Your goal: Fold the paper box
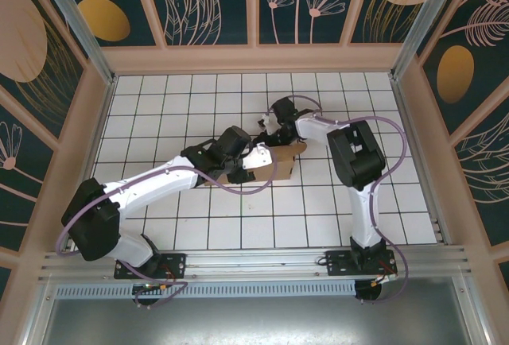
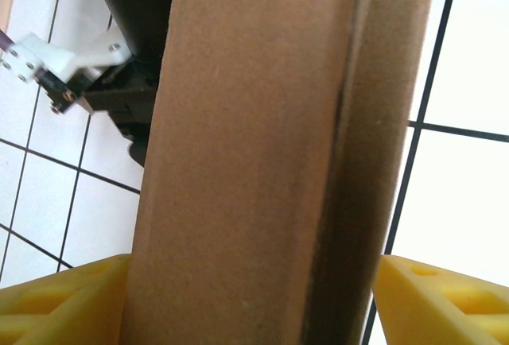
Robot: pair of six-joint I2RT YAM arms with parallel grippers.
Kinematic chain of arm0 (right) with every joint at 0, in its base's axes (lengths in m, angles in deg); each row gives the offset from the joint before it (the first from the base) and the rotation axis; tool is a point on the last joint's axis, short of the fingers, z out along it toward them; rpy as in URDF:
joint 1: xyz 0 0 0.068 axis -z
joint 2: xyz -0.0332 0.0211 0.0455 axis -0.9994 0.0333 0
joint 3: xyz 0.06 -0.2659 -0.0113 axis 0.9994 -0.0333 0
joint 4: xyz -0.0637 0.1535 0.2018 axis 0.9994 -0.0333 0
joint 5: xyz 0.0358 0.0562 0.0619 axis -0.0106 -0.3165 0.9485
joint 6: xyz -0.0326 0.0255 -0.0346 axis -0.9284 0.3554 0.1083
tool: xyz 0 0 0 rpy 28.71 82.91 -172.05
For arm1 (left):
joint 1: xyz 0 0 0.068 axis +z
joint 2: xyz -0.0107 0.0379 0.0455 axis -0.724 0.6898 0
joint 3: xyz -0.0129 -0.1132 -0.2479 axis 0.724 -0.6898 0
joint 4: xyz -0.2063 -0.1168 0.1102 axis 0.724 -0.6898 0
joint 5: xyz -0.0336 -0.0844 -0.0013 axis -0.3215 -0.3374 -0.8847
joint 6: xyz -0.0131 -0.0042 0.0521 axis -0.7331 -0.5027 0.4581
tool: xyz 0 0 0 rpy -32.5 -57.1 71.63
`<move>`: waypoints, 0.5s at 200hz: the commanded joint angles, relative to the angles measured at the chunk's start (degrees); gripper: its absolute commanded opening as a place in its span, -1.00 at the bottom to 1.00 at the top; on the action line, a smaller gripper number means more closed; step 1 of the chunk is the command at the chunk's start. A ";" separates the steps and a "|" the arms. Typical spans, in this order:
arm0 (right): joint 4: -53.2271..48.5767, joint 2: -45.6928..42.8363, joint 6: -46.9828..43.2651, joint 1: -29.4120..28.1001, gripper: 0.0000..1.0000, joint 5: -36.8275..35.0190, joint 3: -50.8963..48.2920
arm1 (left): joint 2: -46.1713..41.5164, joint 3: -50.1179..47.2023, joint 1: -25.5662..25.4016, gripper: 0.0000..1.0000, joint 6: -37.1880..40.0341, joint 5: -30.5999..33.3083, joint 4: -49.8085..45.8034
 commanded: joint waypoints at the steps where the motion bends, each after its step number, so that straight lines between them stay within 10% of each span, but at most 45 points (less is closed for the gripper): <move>1: 0.89 -8.26 3.18 3.39 0.11 -7.82 0.71 | 1.58 -3.27 -0.14 0.51 -0.09 -1.80 -0.26; 55: 3.82 -26.75 7.17 6.11 0.16 -22.26 -4.61 | 1.97 -6.11 -0.13 0.50 0.99 -1.79 1.53; 100: 11.64 -43.23 16.77 4.81 -0.49 -16.04 -17.51 | 2.51 -6.57 -0.14 0.50 1.31 -2.32 2.39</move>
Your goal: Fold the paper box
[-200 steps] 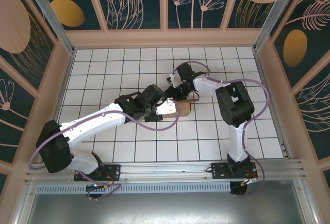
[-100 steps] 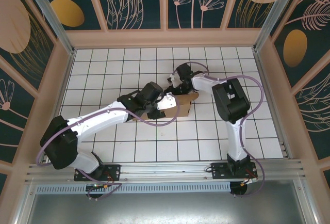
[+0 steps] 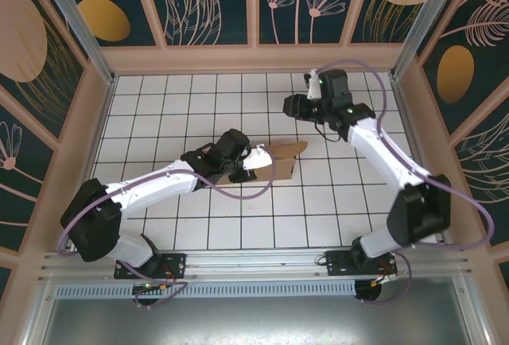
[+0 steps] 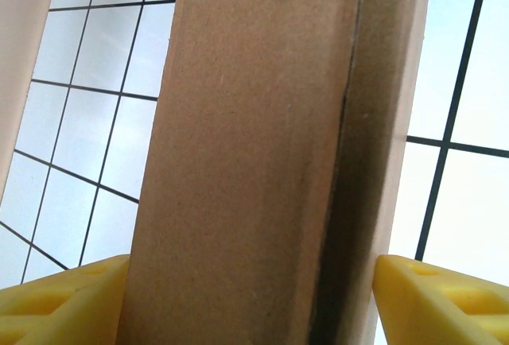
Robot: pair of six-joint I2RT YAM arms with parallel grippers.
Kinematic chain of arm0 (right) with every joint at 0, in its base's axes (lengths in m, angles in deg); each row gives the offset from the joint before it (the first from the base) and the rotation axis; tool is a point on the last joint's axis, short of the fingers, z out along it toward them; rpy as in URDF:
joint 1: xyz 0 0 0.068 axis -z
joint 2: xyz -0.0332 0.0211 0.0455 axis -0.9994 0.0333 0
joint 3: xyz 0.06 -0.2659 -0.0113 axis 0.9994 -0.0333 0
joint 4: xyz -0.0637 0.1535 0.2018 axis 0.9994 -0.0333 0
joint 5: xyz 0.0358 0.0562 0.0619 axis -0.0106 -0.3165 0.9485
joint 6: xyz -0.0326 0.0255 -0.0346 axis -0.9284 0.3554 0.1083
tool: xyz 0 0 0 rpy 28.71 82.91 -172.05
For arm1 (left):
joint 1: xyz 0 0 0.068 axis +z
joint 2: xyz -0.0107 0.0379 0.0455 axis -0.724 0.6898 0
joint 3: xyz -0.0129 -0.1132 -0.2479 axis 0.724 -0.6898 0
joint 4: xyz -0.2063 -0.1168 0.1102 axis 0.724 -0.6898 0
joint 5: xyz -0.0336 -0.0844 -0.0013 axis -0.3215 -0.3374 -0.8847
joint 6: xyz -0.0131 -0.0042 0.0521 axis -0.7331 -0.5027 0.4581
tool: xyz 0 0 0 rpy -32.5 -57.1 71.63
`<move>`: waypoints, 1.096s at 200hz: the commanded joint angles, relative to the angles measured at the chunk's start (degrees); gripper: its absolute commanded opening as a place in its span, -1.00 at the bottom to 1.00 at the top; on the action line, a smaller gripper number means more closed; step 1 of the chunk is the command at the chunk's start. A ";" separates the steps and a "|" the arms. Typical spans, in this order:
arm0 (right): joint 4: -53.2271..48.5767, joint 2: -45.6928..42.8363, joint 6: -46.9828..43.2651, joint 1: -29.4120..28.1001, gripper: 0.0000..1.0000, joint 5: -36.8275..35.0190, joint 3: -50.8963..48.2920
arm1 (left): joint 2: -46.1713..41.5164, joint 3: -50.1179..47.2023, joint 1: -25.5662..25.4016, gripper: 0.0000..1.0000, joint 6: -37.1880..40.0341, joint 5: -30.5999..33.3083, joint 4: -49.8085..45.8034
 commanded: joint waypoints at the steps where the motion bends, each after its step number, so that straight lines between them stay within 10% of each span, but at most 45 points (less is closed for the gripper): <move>1: 4.44 -5.81 7.42 -1.49 -0.51 2.01 -7.04 | 2.89 -2.71 -0.22 0.50 -0.15 -3.00 -5.13; 114: 12.20 -12.72 14.80 -14.36 -1.00 -9.81 -27.06 | 1.50 -0.56 -0.22 0.60 0.57 -0.69 -6.34; 219: 10.55 -13.68 16.67 -16.50 -1.00 -19.04 -29.33 | -14.62 -5.87 -0.03 0.78 -10.82 -6.68 1.31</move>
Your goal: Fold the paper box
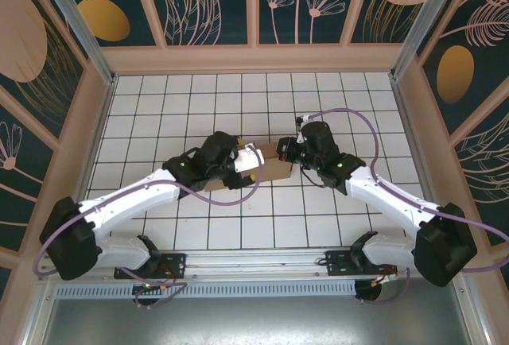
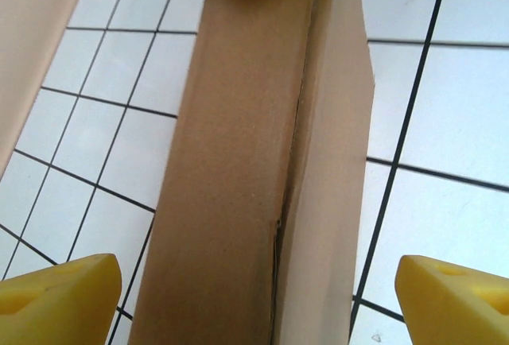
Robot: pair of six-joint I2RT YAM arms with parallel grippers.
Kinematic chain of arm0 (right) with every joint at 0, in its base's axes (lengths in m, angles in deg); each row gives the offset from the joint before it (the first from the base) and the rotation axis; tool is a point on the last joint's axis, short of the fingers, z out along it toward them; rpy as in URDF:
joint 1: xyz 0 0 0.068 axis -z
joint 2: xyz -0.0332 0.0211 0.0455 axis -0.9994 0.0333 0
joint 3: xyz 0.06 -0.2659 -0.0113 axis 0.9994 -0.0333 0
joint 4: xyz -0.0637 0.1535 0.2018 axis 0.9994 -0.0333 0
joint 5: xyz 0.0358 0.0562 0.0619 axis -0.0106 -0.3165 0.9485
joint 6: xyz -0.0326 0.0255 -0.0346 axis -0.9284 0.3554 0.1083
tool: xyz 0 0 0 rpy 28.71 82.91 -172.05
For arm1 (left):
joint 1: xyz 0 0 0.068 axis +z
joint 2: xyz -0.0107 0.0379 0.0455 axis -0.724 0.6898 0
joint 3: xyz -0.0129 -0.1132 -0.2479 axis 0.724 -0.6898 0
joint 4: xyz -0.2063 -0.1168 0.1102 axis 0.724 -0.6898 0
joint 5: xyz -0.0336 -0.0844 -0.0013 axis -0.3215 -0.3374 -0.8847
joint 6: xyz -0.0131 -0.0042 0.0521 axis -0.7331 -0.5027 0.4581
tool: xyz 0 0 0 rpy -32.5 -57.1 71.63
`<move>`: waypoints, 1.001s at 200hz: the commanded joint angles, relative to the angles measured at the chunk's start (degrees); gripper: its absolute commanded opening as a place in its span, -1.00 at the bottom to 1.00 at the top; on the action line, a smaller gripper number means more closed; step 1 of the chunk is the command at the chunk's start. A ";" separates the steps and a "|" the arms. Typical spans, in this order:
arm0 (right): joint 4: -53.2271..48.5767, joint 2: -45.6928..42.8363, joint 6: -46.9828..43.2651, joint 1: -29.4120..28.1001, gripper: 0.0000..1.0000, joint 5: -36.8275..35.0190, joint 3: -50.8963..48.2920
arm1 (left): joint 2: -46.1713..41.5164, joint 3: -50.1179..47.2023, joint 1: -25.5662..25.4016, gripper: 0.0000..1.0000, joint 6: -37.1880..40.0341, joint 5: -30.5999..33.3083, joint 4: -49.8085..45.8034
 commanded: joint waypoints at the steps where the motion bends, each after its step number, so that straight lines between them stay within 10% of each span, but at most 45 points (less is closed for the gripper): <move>1: -5.76 0.13 1.27 -0.80 -1.00 -3.75 -2.56 | -3.84 -2.41 -0.04 0.78 -4.68 -2.42 2.75; 77: -7.05 -2.55 6.06 -3.32 -1.00 -9.66 -2.93 | -13.66 -2.96 1.09 0.79 -24.85 2.76 7.78; 105: -7.67 -3.04 7.14 -4.58 -1.00 -11.51 -3.10 | -12.45 3.04 3.51 0.32 -41.01 13.24 -1.57; 158: -7.04 -1.96 7.71 -6.30 -1.00 -12.65 -3.69 | -14.39 -2.06 7.48 -0.49 -66.65 2.64 -3.00; 200: -7.49 0.11 6.67 -6.19 -1.00 -12.60 -2.15 | -13.98 -7.94 11.63 -0.89 -72.32 -1.90 2.08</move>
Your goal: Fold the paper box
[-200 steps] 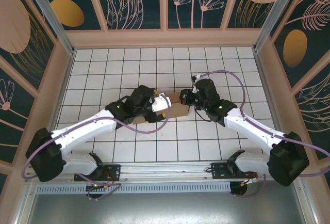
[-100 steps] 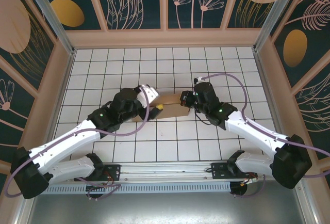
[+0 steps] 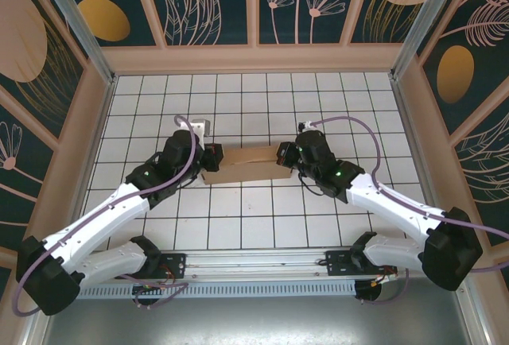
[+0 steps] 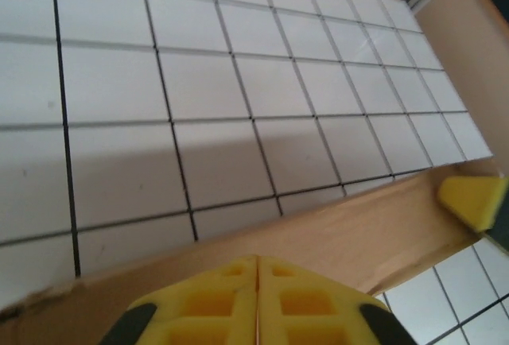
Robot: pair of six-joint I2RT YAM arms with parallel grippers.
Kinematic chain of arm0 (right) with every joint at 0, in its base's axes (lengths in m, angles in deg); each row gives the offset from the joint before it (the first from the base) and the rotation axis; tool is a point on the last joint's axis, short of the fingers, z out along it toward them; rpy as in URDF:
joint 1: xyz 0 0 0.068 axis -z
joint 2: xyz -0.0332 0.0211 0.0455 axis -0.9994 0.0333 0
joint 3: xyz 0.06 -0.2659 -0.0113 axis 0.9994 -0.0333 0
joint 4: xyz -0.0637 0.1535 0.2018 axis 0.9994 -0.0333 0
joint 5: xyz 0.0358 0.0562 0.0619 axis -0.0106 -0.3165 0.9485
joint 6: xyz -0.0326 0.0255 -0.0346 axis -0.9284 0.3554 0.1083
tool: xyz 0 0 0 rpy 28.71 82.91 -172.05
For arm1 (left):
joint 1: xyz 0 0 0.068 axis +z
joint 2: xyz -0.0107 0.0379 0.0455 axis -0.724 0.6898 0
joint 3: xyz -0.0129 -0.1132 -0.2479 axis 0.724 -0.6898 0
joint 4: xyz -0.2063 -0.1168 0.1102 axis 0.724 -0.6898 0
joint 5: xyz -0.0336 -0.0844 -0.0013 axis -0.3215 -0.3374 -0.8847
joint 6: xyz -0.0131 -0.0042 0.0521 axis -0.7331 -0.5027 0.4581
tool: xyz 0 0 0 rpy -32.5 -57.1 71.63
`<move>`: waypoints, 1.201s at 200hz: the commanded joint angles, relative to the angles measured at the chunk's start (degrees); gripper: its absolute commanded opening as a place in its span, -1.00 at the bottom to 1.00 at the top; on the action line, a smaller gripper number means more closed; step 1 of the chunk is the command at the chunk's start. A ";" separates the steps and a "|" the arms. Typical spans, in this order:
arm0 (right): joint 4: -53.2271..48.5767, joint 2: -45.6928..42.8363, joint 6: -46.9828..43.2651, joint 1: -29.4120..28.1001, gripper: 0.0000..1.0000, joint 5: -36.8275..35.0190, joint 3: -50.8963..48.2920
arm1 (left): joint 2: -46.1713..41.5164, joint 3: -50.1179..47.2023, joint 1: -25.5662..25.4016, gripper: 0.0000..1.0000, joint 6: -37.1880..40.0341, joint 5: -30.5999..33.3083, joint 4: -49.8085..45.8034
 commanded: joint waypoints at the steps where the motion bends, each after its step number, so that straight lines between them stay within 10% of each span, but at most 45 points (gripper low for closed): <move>1: -5.87 2.71 -0.39 -0.41 -1.00 -1.83 -0.61 | 0.43 -1.65 1.91 -0.89 -6.99 -3.08 2.69; 106: -13.00 1.48 -11.56 3.94 -0.60 10.21 9.73 | 3.29 -5.07 5.30 -0.75 -7.47 -2.56 5.70; 240: -29.11 0.47 -22.30 16.44 0.05 16.14 18.96 | -0.11 13.61 8.69 0.66 2.45 7.98 -19.70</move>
